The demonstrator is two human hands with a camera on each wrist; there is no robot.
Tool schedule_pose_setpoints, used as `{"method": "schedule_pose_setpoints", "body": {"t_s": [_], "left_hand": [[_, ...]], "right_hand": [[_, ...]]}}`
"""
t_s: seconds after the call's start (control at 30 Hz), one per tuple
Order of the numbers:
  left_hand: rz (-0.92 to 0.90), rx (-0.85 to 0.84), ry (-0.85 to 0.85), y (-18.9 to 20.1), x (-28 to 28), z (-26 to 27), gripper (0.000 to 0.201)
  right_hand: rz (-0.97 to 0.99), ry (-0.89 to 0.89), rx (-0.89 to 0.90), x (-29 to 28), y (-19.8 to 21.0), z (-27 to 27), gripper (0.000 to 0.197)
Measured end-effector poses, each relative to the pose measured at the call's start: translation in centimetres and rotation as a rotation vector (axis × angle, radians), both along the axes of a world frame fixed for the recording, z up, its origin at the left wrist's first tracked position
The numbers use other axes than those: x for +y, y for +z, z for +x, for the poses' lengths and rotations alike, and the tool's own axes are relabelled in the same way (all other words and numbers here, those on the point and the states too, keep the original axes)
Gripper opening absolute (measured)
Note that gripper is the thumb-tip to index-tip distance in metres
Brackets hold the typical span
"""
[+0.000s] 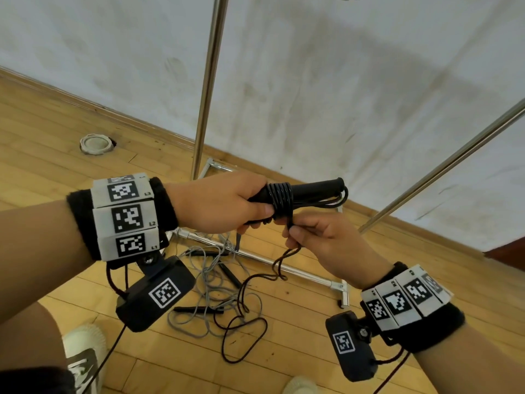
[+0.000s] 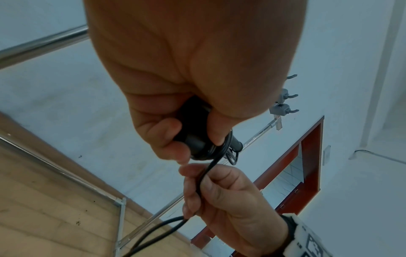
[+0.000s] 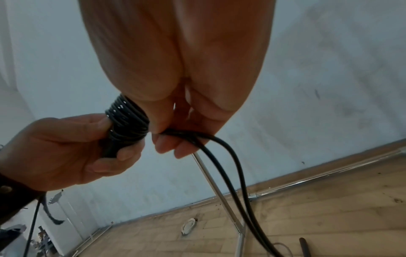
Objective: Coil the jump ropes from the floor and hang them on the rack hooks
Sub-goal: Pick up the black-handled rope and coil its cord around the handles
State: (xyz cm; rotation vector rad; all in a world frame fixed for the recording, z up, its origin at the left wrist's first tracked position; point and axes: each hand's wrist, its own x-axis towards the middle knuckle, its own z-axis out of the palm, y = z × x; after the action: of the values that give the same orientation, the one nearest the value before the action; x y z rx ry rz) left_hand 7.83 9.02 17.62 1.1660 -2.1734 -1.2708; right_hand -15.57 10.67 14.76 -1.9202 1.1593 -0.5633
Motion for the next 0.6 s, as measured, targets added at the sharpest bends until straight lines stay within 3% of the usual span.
{"method": "schedule_pose_setpoints", "body": {"t_s": [0.1,0.13,0.27,0.33,0.5,0.57,0.6], "left_hand": [[0.016,0.005,-0.048,0.2,0.4,0.0,0.006],[0.031,0.01,-0.058,0.3,0.5,0.1,0.007],[0.116,0.063,-0.123,0.7,0.7,0.5,0.009],[0.123,0.045,-0.166,0.8,0.9,0.6,0.01],[0.133,-0.085,-0.27,0.4,1.6,0.4,0.005],[0.135,-0.16,-0.291,0.1,1.7,0.3,0.004],[0.124,-0.21,-0.306,0.0,1.7,0.2,0.005]], "right_hand": [[-0.004,0.013,0.013,0.0,-0.5,-0.4,0.013],[-0.039,0.012,0.059,0.0,-0.6,-0.5,0.018],[-0.142,0.042,0.317,-0.4,-1.3,-1.0,0.07],[-0.193,0.081,0.364,-0.4,-1.7,-1.0,0.073],[-0.011,0.082,0.325,-1.2,-3.3,-2.6,0.03],[-0.044,0.164,0.371,-1.6,-3.1,-2.4,0.009],[-0.055,0.208,0.434,-1.8,-2.8,-2.0,0.01]]}}
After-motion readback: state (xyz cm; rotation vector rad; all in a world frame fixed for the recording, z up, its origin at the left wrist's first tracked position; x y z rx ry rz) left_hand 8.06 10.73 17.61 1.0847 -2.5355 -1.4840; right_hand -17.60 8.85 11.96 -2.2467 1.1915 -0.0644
